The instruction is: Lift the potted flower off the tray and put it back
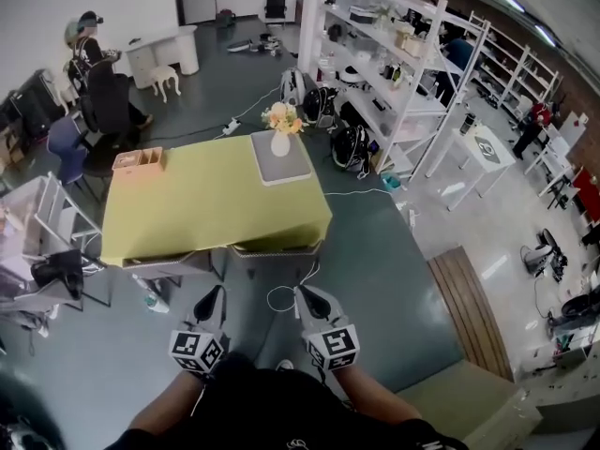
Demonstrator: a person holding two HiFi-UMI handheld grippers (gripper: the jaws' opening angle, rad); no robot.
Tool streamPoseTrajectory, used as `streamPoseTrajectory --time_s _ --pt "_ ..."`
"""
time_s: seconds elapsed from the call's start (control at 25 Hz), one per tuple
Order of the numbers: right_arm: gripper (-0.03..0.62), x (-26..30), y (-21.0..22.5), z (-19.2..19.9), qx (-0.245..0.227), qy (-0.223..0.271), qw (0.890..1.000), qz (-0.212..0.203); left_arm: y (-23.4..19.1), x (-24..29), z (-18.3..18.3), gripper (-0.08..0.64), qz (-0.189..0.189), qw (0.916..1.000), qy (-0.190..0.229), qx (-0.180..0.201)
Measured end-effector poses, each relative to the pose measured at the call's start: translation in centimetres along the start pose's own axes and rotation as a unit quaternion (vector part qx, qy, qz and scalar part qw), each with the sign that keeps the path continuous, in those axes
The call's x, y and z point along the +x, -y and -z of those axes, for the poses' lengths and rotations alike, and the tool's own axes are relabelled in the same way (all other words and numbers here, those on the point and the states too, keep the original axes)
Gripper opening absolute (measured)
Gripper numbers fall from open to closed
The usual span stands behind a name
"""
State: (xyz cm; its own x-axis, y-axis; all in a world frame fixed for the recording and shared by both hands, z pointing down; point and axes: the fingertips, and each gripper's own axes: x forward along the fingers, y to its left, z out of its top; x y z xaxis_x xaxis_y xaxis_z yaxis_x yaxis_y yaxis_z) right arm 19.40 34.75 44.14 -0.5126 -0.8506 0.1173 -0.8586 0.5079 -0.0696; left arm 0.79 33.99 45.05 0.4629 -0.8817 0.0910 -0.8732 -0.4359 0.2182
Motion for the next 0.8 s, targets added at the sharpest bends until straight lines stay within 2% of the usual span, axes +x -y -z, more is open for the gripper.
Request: streamPoseTrajectory --time_s 0.2,0.48,0.8 --pt "0.003 1.0 0.8 1.0 0.003 -0.012 1.0 -0.009 -1.0 -0.1 0.5 0.008 -0.023 0.9997 -0.003 -0.004" --pt "0.003 4.4 0.9 1.2 0.011 -0.018 1.0 -0.02 -3.6 1.4 0.1 0.008 -0.032 0.9995 0.002 -0.006" --pt "0.003 11.3 1.8 1.5 0.013 -0.029 0.999 -0.013 -9.7 6.4 -1.0 0.008 -0.031 0.9994 0.008 -0.015"
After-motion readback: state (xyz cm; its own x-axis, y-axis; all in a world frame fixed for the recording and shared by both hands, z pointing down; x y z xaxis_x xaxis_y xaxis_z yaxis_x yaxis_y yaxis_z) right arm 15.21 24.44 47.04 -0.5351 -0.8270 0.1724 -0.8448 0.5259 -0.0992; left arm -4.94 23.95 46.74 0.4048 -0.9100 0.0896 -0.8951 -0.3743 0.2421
